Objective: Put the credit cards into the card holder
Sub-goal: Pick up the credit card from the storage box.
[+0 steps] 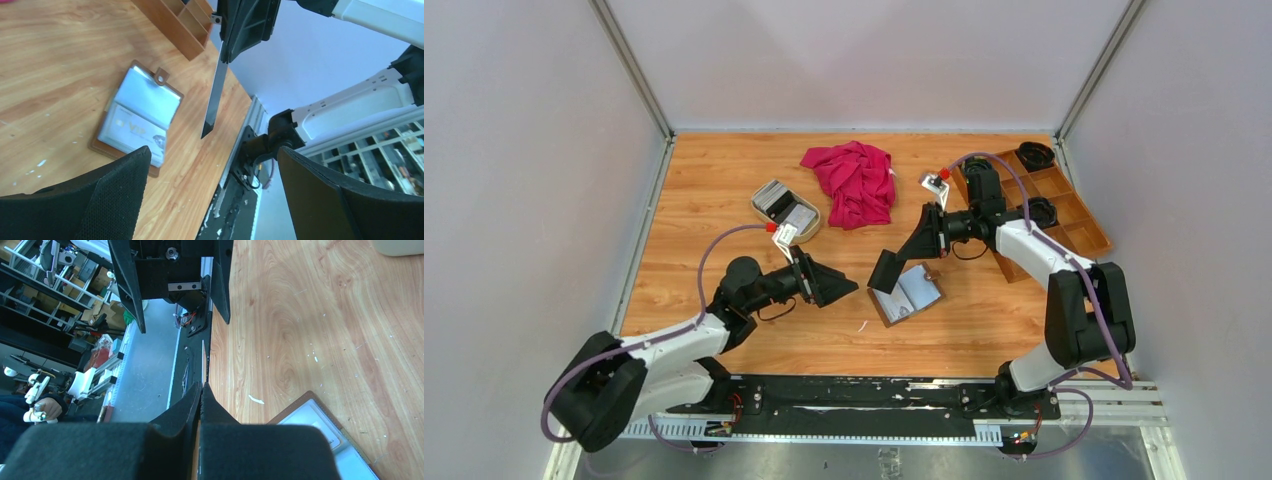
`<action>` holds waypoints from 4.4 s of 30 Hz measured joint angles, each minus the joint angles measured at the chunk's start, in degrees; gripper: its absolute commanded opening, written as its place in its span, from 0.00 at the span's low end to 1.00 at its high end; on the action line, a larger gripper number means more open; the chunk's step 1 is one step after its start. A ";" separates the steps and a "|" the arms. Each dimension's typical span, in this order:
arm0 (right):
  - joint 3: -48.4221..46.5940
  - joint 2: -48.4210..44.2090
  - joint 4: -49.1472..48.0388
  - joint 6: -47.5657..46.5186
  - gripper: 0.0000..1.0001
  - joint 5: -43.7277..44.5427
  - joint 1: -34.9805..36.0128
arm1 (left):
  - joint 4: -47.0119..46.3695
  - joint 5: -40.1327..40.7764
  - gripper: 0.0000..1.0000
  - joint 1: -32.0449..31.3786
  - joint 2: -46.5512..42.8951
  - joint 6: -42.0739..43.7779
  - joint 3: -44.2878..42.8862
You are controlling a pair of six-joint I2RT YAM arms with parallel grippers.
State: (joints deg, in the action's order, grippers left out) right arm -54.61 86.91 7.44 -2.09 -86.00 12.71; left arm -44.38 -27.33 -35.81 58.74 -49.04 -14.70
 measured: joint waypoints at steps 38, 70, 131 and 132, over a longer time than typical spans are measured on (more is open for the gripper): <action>-1.79 3.04 7.63 -6.40 0.00 1.18 -0.22 | -3.96 -16.57 0.29 -1.55 28.09 6.99 -14.80; -9.07 -3.17 29.40 -31.45 0.58 23.85 -2.25 | -3.17 -14.84 0.00 -2.69 17.29 -0.48 -3.06; -8.11 -9.22 41.38 -39.36 0.47 39.28 -3.45 | -11.85 -1.33 0.00 -10.71 28.79 -14.10 -3.32; -8.24 -10.19 41.27 -39.93 0.49 37.70 -3.45 | -10.21 -1.33 0.00 -10.88 27.56 -13.38 -3.43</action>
State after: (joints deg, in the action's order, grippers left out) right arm -62.85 76.73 48.71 -42.02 -48.29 9.26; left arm -54.59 -28.67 -46.70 86.30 -62.41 -18.13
